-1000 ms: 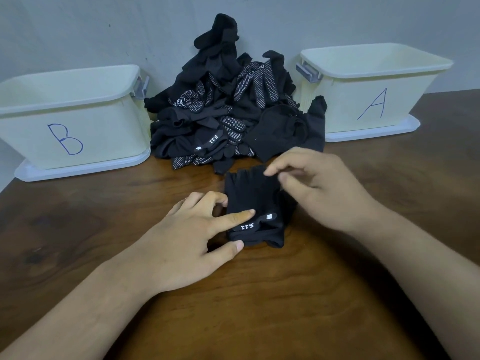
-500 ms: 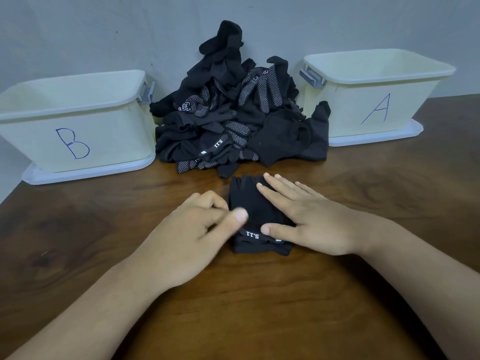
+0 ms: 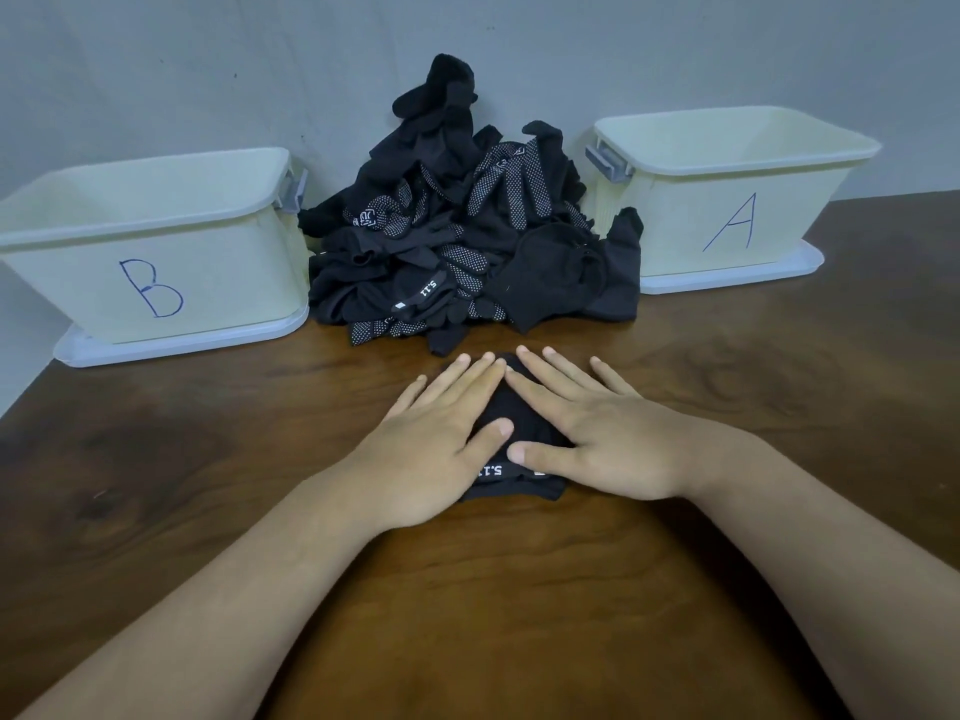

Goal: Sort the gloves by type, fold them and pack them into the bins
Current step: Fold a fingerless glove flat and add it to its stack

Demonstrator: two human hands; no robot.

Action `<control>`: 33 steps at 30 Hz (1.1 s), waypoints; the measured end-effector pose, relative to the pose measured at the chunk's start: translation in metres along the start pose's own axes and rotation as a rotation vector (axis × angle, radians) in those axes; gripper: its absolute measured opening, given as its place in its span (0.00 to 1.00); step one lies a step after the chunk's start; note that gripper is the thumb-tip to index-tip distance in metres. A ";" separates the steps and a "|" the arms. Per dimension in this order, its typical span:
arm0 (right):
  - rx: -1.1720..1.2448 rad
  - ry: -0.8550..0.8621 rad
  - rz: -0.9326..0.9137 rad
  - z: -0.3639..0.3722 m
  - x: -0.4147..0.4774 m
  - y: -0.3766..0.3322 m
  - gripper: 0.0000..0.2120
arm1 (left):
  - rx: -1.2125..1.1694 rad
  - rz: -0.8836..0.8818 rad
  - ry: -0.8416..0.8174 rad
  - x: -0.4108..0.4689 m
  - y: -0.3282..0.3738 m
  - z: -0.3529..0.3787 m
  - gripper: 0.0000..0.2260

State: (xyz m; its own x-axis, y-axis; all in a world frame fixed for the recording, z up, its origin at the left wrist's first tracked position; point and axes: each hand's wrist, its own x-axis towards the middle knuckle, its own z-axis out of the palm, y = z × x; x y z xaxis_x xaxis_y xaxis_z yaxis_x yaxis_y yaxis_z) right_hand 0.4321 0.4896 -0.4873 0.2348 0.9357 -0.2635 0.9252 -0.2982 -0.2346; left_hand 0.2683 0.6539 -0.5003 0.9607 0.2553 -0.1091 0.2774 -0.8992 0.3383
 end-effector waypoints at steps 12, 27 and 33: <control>-0.048 0.060 -0.002 0.014 -0.015 -0.024 0.40 | 0.151 -0.060 -0.031 -0.032 0.003 0.001 0.36; -0.040 0.061 -0.243 0.021 0.141 -0.203 0.40 | 0.095 -0.320 0.008 -0.144 -0.180 -0.063 0.32; -0.038 0.096 -0.294 0.023 0.212 -0.288 0.40 | -0.127 -0.495 0.312 -0.192 -0.264 -0.083 0.28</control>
State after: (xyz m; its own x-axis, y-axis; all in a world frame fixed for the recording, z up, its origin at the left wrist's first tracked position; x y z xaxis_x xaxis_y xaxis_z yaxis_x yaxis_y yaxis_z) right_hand 0.2087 0.7693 -0.4975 -0.0192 0.9949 -0.0991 0.9678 -0.0064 -0.2517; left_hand 0.0120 0.8716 -0.4909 0.6699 0.7424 -0.0094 0.6734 -0.6022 0.4288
